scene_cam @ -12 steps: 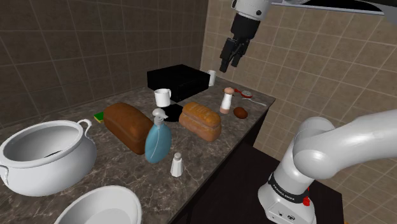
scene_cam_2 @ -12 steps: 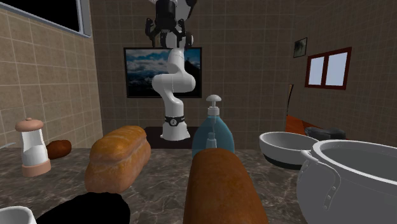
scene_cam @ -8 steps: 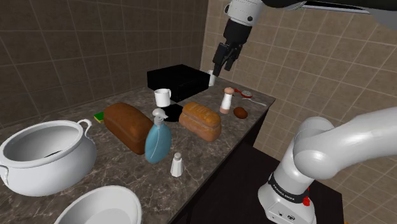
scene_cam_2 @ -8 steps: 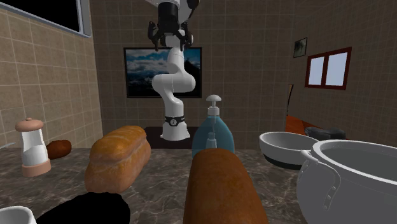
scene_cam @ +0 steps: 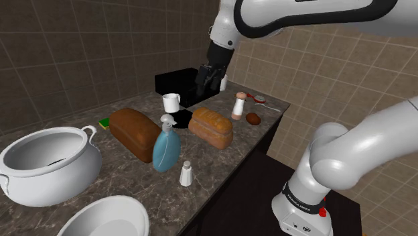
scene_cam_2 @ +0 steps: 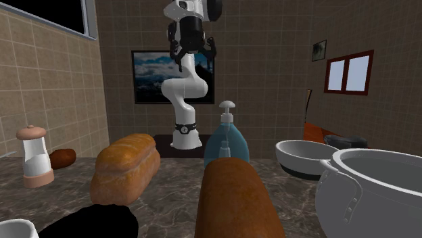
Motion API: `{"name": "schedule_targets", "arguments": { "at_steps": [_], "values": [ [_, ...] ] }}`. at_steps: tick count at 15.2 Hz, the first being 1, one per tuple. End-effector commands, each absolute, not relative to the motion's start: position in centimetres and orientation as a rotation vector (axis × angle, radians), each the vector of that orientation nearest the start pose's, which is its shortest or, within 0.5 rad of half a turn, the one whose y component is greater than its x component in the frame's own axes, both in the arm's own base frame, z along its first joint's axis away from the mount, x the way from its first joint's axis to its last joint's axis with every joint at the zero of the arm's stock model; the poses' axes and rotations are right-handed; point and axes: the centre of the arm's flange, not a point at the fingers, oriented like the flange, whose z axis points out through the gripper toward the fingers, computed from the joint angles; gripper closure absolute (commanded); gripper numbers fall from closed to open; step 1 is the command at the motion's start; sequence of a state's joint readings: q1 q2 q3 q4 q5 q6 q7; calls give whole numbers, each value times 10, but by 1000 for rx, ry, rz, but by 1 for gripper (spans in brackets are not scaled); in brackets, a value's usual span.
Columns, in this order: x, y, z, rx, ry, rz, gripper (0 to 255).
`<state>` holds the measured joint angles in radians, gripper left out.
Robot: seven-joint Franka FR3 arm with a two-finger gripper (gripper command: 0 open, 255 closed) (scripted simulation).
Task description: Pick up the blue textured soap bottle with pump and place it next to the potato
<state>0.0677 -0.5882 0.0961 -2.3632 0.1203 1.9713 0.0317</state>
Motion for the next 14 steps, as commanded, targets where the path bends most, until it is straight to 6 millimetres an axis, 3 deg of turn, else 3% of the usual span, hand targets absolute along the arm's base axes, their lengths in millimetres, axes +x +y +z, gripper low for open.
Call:
{"name": "schedule_targets", "arguments": {
  "at_steps": [1,11,14],
  "values": [
    [399,88,538,-3027,-141,-296,0],
    [470,158,464,-2937,-200,-325,0],
    [473,160,454,-2936,-201,-325,0]
  ]
}}
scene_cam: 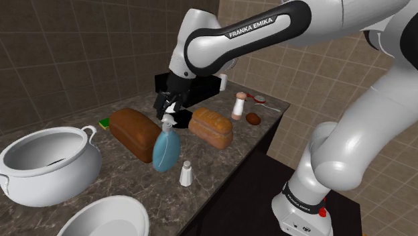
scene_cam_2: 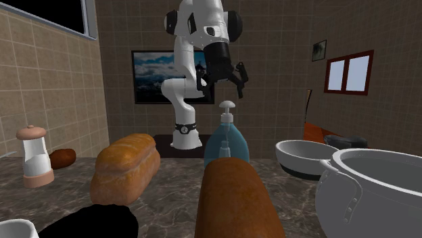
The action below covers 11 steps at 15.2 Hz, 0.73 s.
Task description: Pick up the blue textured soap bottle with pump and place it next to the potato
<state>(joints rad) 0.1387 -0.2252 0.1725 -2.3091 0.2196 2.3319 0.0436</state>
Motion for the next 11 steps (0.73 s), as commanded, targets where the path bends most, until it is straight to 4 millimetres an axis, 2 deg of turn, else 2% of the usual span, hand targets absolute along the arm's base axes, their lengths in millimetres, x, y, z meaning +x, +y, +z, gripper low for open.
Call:
{"name": "schedule_targets", "arguments": {
  "at_steps": [1,5,11],
  "values": [
    [474,161,449,-2936,-201,-325,0],
    [479,166,426,-2936,-201,-325,0],
    [479,166,426,-2936,-201,-325,0]
  ]
}}
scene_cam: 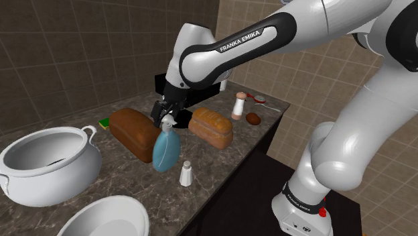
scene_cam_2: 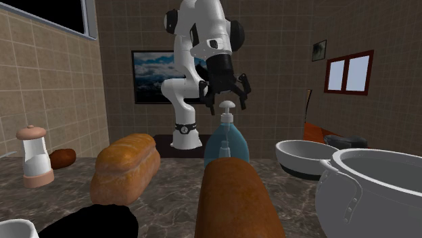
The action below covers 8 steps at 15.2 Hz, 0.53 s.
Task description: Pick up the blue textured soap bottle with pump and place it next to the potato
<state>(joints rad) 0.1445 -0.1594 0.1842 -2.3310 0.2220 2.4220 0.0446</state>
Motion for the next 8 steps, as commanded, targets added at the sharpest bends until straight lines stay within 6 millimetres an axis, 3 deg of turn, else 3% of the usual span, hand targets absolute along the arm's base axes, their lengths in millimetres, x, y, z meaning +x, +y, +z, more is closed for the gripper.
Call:
{"name": "schedule_targets", "arguments": {
  "at_steps": [1,2,3,8],
  "values": [
    [479,166,426,-2936,-201,-325,0],
    [479,166,426,-2936,-201,-325,0],
    [479,166,426,-2936,-201,-325,255],
    [479,166,426,-2936,-201,-325,255]
  ]
}}
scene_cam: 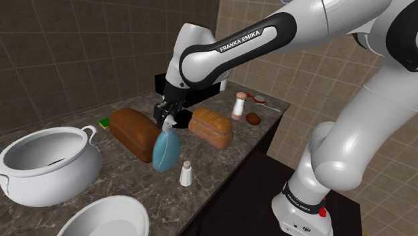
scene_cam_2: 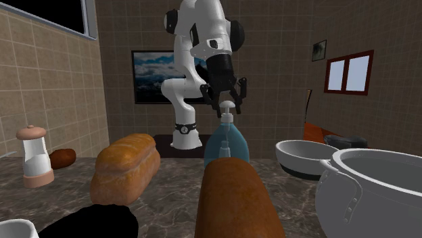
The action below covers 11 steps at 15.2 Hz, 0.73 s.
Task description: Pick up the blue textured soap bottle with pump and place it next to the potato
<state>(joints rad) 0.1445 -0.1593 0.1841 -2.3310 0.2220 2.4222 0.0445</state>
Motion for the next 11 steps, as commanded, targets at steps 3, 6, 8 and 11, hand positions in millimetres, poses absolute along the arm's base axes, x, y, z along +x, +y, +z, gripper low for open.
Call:
{"name": "schedule_targets", "arguments": {
  "at_steps": [3,6,8,11],
  "values": [
    [479,166,426,-2936,-201,-325,255],
    [479,166,436,-2937,-201,-325,255],
    [479,166,447,-2936,-201,-325,255],
    [479,166,463,-2936,-201,-325,255]
  ]
}}
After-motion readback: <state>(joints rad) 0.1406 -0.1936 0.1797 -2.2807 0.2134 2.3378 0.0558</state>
